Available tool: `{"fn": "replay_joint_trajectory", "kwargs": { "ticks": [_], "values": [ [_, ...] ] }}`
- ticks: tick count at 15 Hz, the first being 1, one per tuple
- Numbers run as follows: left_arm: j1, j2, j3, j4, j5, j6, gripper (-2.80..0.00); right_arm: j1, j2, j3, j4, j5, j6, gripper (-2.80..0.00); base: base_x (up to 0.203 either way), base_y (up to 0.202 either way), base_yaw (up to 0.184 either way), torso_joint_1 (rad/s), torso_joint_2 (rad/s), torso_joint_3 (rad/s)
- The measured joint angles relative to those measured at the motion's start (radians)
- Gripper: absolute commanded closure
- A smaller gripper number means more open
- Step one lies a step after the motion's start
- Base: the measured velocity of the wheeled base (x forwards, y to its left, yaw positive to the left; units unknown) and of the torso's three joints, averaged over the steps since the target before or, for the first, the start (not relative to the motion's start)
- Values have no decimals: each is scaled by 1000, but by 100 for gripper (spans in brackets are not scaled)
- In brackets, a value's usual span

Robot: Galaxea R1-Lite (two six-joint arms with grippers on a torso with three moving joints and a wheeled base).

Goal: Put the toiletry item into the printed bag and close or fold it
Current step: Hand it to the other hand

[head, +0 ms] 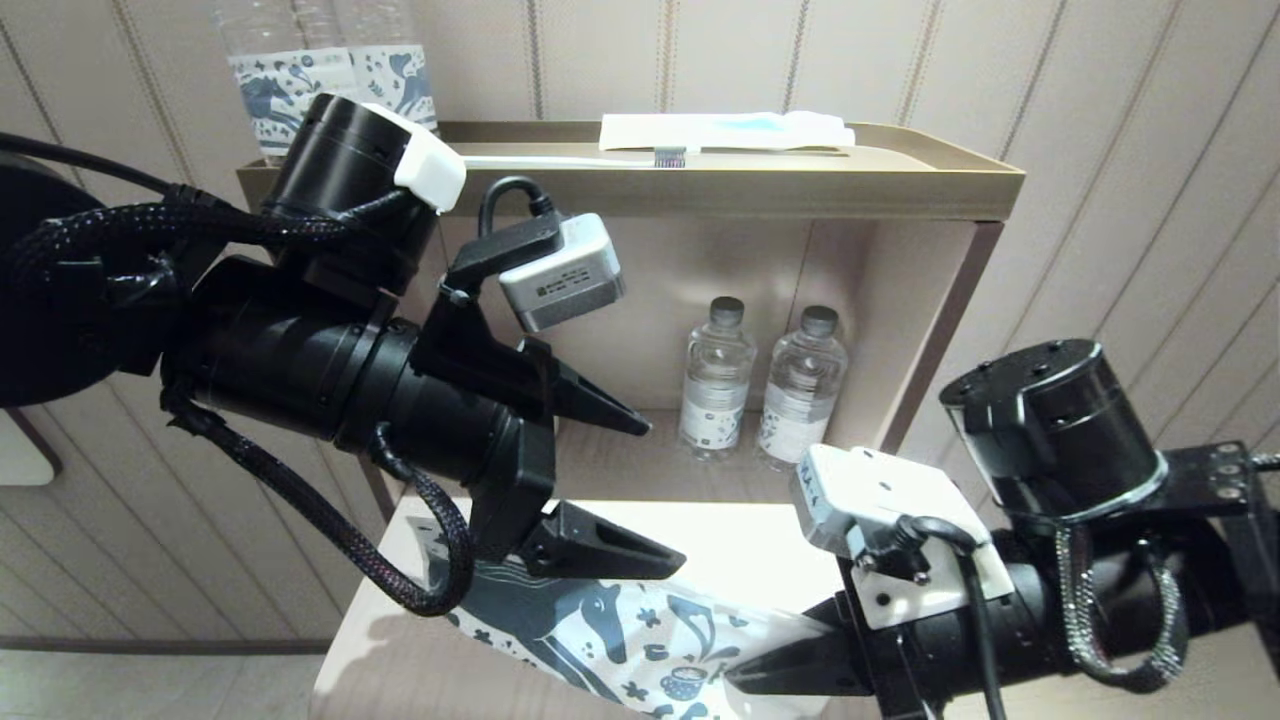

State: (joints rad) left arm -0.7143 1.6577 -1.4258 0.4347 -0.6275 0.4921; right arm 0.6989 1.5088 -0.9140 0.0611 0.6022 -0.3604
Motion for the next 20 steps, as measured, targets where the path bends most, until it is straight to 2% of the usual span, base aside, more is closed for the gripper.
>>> {"fn": "replay_joint_trajectory", "kwargs": {
  "ticks": [3, 5, 7, 9, 11, 14, 17, 20],
  "values": [
    [0, 0, -9, 14, -2, -2, -280, 0, 32, -14, -1, 0, 0, 0, 0, 0, 0, 0, 0, 0],
    [-1, 1, -54, 70, -1, -12, -280, -2, 41, -16, -6, 0, 3, 0, 0, 0, 0, 0, 0, 0],
    [-1, 9, -161, 201, -1, -15, -280, -4, 52, -16, -36, 2, 7, 0, 0, 0, 0, 0, 0, 0],
    [-1, 34, -279, 379, -7, -14, -280, 1, 63, -14, -82, 16, 45, 0, 0, 0, 0, 0, 0, 0],
    [3, 56, -320, 467, -34, -10, -280, 10, 73, -13, -133, 36, 91, 0, 0, 0, 0, 0, 0, 0],
    [21, 74, -311, 461, -38, -3, -280, 30, 76, -3, -187, 40, 137, 0, 0, 0, 0, 0, 0, 0],
    [29, 85, -271, 374, -49, -3, -280, 70, 71, 1, -190, 41, 149, 0, 0, 0, 0, 0, 0, 0],
    [30, 98, -232, 303, -91, -15, -280, 80, 69, 1, -190, 41, 150, 0, 0, 0, 0, 0, 0, 0]
  ]
}}
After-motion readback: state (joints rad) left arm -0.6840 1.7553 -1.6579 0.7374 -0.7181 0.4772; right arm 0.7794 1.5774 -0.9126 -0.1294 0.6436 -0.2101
